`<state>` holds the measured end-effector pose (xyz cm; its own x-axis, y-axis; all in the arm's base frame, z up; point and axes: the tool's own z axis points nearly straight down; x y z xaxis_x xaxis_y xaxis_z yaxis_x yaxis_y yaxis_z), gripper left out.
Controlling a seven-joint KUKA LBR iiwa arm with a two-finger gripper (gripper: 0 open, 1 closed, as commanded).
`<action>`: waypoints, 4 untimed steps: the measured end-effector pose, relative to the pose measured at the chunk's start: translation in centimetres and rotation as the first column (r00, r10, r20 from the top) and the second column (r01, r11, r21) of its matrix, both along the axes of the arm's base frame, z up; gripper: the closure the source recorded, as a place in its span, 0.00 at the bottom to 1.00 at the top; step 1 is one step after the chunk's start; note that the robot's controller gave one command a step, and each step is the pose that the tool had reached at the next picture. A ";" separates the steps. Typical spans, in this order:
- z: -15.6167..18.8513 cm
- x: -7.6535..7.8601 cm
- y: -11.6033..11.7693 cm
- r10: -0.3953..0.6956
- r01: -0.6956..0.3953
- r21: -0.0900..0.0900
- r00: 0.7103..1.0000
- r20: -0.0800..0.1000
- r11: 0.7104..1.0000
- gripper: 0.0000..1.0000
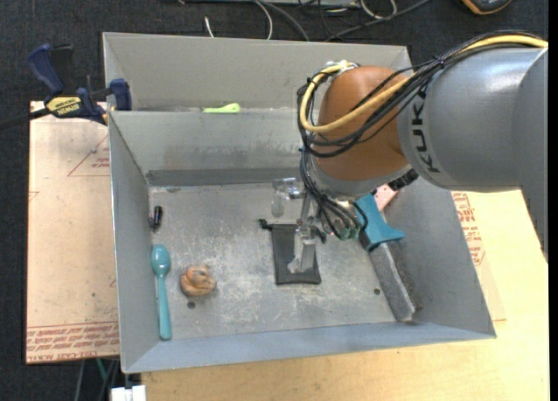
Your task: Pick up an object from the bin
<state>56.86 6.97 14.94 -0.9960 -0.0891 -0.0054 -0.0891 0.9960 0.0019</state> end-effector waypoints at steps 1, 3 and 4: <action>-5.8 -1.5 -2.4 0.004 -0.004 0.002 1.000 0.002 1.000 0.00; -6.4 0.7 -5.5 -0.024 0.024 0.002 1.000 0.001 1.000 0.00; -7.8 1.8 -6.5 -0.165 0.165 0.005 0.986 0.005 0.986 1.00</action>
Offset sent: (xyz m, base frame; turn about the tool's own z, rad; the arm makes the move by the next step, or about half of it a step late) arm 0.0146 -0.0556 -0.0605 0.2058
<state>58.61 0.48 7.11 -0.9970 0.0769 -0.0110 0.0768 0.9970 0.0065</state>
